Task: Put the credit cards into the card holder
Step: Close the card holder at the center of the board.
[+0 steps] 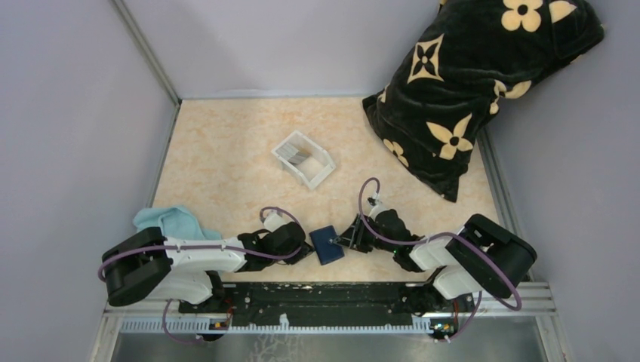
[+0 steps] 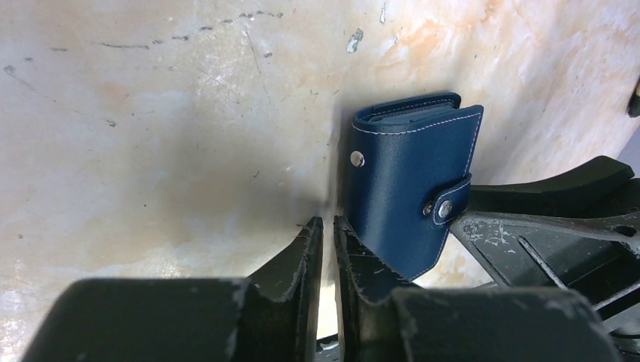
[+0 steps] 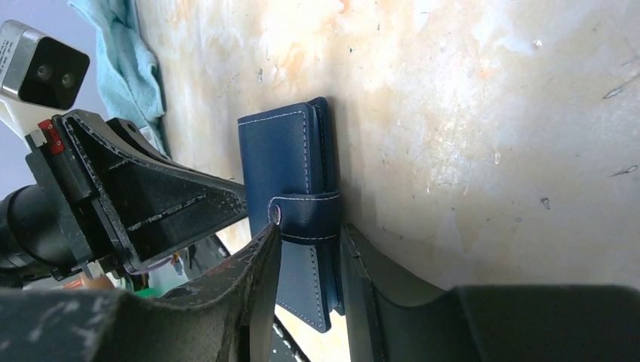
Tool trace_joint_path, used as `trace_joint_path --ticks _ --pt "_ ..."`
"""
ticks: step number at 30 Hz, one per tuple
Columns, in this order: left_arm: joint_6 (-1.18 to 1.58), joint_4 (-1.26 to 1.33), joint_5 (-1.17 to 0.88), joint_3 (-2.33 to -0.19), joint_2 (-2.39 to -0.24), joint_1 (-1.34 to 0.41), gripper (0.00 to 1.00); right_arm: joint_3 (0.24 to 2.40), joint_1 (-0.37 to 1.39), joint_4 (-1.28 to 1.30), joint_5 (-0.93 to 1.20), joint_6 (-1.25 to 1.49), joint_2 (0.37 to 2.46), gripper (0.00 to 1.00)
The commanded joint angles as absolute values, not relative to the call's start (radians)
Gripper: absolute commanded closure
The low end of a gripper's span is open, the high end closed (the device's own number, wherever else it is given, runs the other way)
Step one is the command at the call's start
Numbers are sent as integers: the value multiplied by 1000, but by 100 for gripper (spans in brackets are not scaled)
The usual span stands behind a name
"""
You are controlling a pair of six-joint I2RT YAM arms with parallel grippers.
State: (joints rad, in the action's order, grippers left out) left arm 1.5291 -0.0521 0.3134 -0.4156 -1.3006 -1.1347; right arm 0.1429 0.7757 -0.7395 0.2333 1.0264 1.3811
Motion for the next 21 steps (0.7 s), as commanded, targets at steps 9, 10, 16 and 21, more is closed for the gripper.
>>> trace_joint_path --ticks 9,10,16,21 --pt "1491 -212 296 -370 -1362 -1140 81 120 748 -943 294 1101 1446 59" --pt "1491 -212 296 -369 -1362 -1140 81 122 747 -949 299 1106 1453 57" --pt "1492 -206 293 -368 -1368 -1140 81 137 747 -954 298 1126 1489 57" --pt "1492 -203 292 -369 -1374 -1140 81 155 747 -930 291 1123 1513 59"
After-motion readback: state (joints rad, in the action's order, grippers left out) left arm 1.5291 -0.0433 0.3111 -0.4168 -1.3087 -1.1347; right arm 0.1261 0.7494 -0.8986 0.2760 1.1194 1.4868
